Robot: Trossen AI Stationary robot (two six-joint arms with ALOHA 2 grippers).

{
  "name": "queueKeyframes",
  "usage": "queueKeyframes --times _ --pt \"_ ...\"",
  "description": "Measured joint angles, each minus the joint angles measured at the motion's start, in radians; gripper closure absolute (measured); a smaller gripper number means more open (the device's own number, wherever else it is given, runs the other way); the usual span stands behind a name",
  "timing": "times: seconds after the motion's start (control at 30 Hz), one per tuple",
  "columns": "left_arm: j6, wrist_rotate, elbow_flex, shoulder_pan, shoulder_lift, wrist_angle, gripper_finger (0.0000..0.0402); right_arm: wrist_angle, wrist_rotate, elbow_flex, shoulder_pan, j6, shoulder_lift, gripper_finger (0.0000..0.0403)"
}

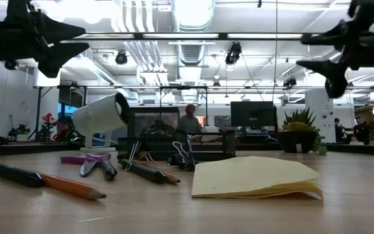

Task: Pick and place office supplies into organizer
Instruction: Put the bottom right black binder clip into the black desk organizer

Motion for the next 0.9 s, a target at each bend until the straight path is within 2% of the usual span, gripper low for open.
queueKeyframes --times 0.13,0.33,0.5,0.63,0.77,0.83,0.9 --pt "0.0 0.0 0.0 0.0 0.0 0.0 0.0194 0.044 0.19 0.0 0.0 0.121 0.007 0.0209" --pt "0.0 0.0 0.0 0.0 0.0 0.0 0.0194 0.196 0.326 0.0 0.0 0.068 0.046 0.0209" --pt "0.0 0.0 0.0 0.0 0.0 -0.001 0.0194 0.343 0.321 0.0 0.007 0.119 0.168 0.0209" --pt "0.0 0.0 0.0 0.0 0.0 -0.001 0.0194 0.358 0.314 0.04 0.009 0.188 0.323 0.0209" --pt "0.0 0.0 0.0 0.0 0.0 -0.001 0.0194 0.345 0.19 0.173 0.009 0.191 0.523 0.0209" --pt "0.0 0.0 0.0 0.0 0.0 0.0 0.0194 0.312 0.112 0.263 0.009 0.125 0.634 0.0209" --pt "0.0 0.0 0.0 0.0 0.0 0.0 0.0194 0.234 0.092 0.357 0.009 0.029 0.729 0.0209"
